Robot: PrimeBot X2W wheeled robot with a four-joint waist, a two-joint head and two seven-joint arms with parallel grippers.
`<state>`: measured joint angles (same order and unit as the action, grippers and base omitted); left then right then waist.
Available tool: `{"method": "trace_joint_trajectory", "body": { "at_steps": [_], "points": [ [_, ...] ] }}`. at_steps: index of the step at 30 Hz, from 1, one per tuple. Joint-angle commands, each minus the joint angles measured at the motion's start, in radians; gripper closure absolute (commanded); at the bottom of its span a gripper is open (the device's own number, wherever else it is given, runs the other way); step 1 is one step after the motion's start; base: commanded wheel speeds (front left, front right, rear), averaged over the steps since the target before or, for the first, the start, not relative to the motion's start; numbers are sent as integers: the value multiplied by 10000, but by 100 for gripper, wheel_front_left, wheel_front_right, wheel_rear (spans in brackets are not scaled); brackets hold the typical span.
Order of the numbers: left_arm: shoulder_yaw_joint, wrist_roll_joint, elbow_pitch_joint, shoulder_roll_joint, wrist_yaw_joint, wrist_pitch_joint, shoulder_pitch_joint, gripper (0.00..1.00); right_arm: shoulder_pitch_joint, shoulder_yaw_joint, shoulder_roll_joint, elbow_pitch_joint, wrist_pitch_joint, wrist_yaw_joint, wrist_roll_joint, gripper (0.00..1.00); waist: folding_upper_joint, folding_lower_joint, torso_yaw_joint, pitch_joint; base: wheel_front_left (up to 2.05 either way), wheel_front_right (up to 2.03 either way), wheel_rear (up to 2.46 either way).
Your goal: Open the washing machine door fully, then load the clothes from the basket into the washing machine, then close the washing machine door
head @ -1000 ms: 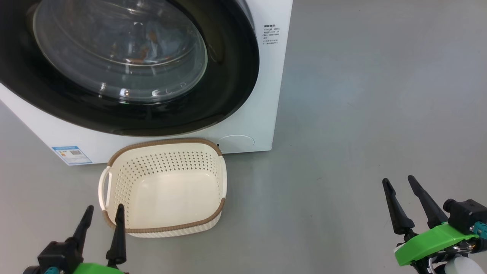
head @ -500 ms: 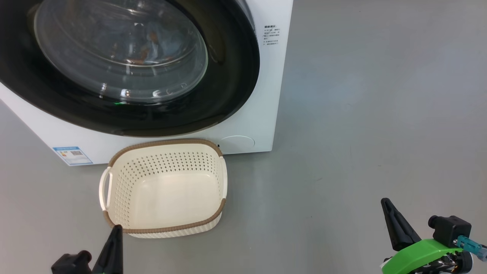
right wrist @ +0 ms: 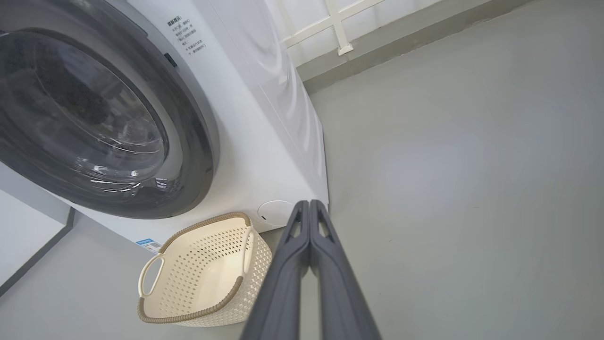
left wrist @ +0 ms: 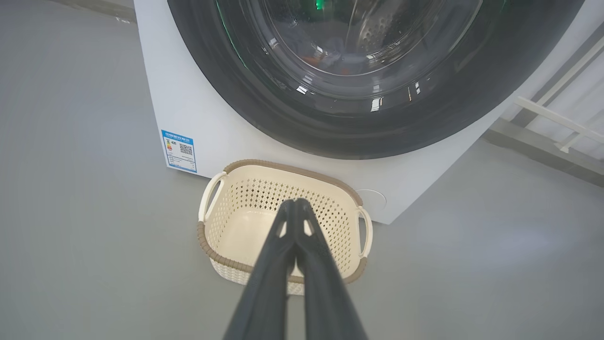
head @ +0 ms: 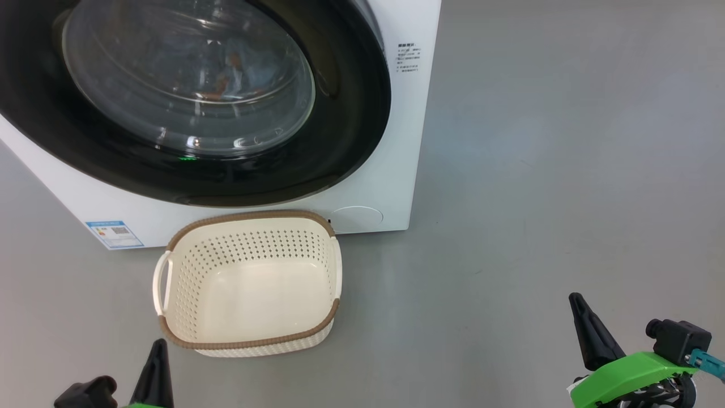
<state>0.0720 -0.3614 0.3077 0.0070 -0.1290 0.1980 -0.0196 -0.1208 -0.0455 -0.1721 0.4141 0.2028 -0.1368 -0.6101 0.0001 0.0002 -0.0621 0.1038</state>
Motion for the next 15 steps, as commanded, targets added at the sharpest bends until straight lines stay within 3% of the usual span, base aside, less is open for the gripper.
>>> {"method": "trace_joint_trajectory", "body": {
  "at_steps": [1,15],
  "points": [
    [81,-298,-255,113,-3,-61,-247,100,-109,113,-74,-289,-41,12,-249,100,-1,-1,8,-13,0,0,0],
    [127,-1932,-302,156,-5,-470,-334,100,-75,280,77,-478,-435,18,-1583,100,-1,-1,91,-146,0,0,0]
  ]
}}
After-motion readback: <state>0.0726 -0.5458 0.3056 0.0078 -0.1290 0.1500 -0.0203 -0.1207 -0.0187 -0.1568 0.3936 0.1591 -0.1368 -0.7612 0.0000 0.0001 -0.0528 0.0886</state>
